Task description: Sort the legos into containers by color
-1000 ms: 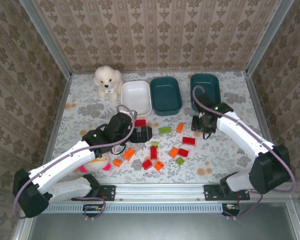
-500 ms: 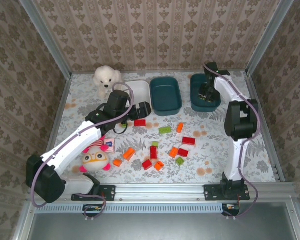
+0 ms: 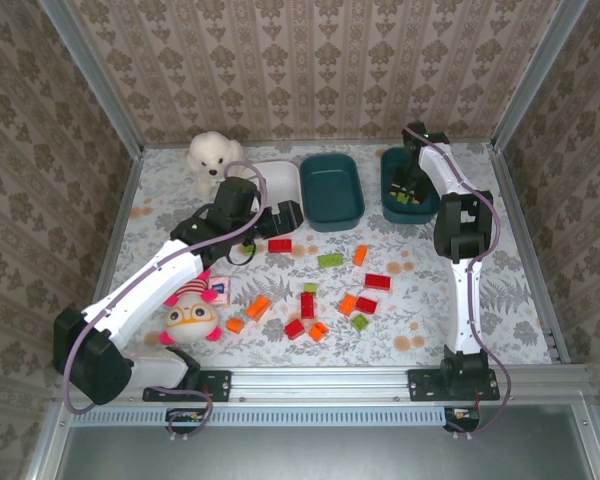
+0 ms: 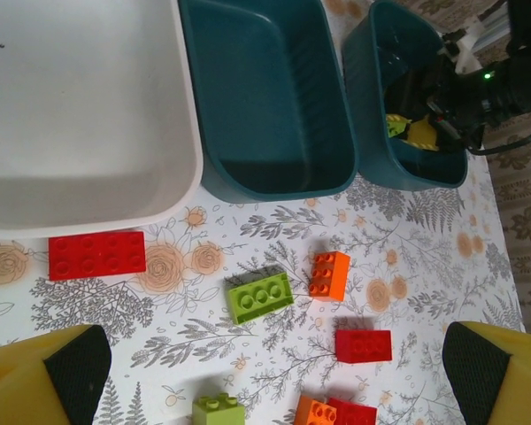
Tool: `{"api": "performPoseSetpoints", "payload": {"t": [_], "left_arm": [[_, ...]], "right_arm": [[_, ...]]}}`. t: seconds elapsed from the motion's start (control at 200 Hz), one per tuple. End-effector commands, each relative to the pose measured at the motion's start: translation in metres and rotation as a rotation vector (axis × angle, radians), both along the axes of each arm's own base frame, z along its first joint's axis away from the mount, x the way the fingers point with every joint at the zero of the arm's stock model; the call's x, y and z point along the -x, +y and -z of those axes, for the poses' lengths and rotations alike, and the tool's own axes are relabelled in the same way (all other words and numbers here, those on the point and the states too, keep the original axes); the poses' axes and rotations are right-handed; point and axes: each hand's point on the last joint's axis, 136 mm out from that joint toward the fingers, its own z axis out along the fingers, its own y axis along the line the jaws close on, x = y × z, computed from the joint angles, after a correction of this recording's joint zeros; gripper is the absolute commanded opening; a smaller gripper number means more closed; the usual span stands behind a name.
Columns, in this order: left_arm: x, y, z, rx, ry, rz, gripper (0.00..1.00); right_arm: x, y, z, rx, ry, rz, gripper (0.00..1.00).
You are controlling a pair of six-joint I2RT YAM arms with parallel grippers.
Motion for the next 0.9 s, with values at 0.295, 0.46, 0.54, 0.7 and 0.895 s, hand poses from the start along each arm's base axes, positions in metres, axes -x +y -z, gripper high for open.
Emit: {"api": "performPoseSetpoints", "payload": {"t": [0.295, 0.46, 0.54, 0.7, 0.895], "left_arm": [[0.03, 0.033, 0.029, -0.127, 0.122, -0.055, 0.95], [0.059, 0.053, 0.05, -0.219, 0.178, -0.024, 0.9], [0.08, 0.058, 0.064, -0.322, 0.198, 0.07, 0.86], [0.125, 0.082, 0.108, -0.593, 0.369, 0.174, 0.81], [0.136, 0.086, 0.137, -0.728, 0.435, 0.151, 0.81]], "right_arm": [[0.008, 0.019, -0.158, 0.023, -0.298, -0.071, 0.64], [0.049, 0.065, -0.213, 0.0, -0.444, -0.182, 0.64], [0.082, 0.098, -0.217, -0.064, -0.487, -0.259, 0.64], [0.167, 0.177, -0.223, -0.388, -0.625, -0.488, 0.71], [0.281, 0.229, -0.219, -0.765, -0.698, -0.711, 0.77]]}}
